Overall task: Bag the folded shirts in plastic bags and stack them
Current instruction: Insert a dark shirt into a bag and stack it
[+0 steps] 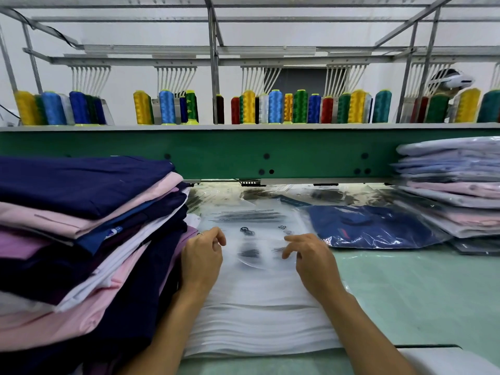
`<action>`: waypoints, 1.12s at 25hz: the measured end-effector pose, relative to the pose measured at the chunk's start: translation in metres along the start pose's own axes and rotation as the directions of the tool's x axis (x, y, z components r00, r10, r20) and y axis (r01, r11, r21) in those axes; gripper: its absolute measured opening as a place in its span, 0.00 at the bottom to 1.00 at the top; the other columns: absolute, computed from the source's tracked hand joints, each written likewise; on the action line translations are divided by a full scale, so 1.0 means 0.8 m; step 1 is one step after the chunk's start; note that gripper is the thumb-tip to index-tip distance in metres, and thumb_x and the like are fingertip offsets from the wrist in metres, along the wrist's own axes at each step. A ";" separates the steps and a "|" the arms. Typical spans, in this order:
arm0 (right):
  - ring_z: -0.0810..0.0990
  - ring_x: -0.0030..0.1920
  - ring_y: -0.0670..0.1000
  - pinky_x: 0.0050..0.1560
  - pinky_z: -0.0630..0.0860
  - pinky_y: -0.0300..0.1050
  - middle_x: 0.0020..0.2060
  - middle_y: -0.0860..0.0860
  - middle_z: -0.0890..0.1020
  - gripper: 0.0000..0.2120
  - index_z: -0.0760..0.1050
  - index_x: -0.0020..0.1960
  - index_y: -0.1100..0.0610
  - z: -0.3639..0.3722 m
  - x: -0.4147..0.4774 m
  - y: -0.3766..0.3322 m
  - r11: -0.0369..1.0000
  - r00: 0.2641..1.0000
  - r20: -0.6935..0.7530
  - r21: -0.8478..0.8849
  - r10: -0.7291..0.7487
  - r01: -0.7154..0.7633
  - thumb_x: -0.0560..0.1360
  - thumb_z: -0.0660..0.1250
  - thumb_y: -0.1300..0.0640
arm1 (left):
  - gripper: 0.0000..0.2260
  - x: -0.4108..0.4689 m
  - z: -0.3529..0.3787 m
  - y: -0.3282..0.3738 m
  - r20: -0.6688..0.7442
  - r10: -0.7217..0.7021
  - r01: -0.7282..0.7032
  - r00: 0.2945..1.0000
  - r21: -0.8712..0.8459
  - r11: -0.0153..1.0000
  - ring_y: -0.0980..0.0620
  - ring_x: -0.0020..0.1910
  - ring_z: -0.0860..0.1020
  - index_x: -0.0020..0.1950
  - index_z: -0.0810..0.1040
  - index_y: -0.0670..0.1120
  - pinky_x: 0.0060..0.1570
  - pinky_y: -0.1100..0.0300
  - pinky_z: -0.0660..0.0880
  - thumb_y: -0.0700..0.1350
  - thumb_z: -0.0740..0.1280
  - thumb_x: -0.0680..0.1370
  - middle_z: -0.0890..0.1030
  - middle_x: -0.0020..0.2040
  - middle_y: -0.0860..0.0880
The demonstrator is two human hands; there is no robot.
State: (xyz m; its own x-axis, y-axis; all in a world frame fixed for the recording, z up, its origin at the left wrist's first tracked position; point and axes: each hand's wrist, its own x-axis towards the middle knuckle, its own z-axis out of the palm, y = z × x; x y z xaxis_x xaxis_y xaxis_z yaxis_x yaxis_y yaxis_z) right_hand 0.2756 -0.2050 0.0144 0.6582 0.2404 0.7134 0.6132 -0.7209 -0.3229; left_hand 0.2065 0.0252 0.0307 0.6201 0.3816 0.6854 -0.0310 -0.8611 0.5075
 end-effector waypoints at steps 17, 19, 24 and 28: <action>0.68 0.73 0.52 0.72 0.65 0.44 0.72 0.51 0.72 0.34 0.68 0.74 0.57 -0.001 -0.002 -0.008 0.973 0.978 -0.050 0.125 0.204 -0.196 0.71 0.58 0.76 | 0.35 -0.004 0.003 -0.002 0.031 0.136 -0.139 0.990 0.270 0.953 0.47 0.63 0.78 0.73 0.72 0.45 0.58 0.52 0.75 0.32 0.68 0.66 0.70 0.76 0.49; 0.76 0.62 0.53 0.60 0.70 0.46 0.59 0.51 0.80 0.25 0.75 0.62 0.55 -0.002 -0.002 -0.009 0.976 0.973 -0.102 0.090 0.207 -0.198 0.70 0.62 0.75 | 0.26 -0.003 0.000 0.000 -0.035 0.114 -0.103 0.993 0.232 0.967 0.45 0.56 0.81 0.61 0.79 0.47 0.56 0.51 0.76 0.32 0.70 0.64 0.80 0.65 0.48; 0.71 0.44 0.52 0.44 0.60 0.47 0.39 0.46 0.74 0.19 0.68 0.47 0.50 0.000 -0.002 -0.005 0.966 0.963 -0.104 -0.049 0.249 -0.255 0.69 0.64 0.73 | 0.18 -0.003 0.001 0.001 0.034 0.084 -0.090 0.996 0.265 0.960 0.42 0.40 0.78 0.47 0.69 0.47 0.42 0.50 0.73 0.31 0.69 0.64 0.78 0.39 0.47; 0.75 0.49 0.53 0.47 0.62 0.47 0.45 0.45 0.77 0.22 0.70 0.51 0.48 0.002 -0.003 -0.004 0.974 0.978 -0.050 -0.087 0.204 -0.208 0.68 0.64 0.73 | 0.30 -0.008 0.014 -0.006 0.284 0.179 -0.241 0.942 0.203 0.949 0.49 0.65 0.74 0.73 0.69 0.52 0.65 0.55 0.69 0.31 0.62 0.73 0.76 0.68 0.51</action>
State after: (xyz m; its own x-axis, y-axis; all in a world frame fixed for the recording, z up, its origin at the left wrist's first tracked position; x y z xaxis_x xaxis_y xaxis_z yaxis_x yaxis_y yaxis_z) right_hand 0.2729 -0.2022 0.0125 0.7471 0.0554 0.6624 0.4225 -0.8089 -0.4089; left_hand 0.2113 0.0232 0.0186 0.8012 0.1104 0.5881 -0.0199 -0.9774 0.2106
